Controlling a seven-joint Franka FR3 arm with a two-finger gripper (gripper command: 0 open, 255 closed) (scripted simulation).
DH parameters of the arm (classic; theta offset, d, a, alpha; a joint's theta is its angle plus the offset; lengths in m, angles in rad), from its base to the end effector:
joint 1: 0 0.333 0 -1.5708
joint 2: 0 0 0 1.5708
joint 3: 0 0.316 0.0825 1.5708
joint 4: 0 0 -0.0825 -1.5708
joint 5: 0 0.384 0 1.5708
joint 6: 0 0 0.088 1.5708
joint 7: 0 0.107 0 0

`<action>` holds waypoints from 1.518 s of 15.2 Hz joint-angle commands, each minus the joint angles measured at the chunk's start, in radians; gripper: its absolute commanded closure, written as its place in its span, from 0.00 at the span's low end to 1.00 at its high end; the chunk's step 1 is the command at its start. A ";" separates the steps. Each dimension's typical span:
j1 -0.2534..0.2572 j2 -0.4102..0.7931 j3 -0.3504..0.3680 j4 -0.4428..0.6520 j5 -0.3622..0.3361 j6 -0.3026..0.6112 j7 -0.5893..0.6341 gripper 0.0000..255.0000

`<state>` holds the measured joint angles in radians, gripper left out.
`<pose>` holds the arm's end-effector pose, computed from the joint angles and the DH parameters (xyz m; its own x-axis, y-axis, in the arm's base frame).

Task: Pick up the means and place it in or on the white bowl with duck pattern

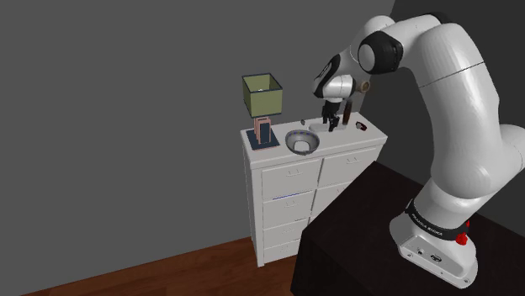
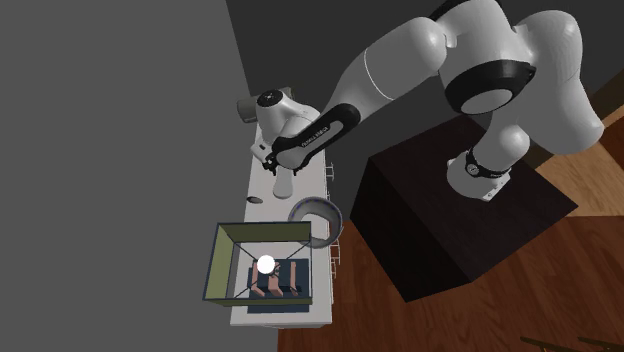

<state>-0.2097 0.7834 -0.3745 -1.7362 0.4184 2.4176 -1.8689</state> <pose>0.5601 -0.3457 0.1489 0.4887 0.8724 0.0108 0.8724 -0.4884 -0.0212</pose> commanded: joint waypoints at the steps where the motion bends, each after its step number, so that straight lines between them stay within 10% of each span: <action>1: 0.006 -0.025 -0.009 -0.010 -0.008 -0.014 0.004 1.00; 20: 0.057 -0.202 -0.080 -0.026 -0.091 -0.170 0.053 1.00; 23: 0.125 -0.261 -0.082 -0.118 -0.108 -0.131 0.109 1.00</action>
<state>-0.1033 0.5316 -0.4588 -1.8336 0.3129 2.2733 -1.7774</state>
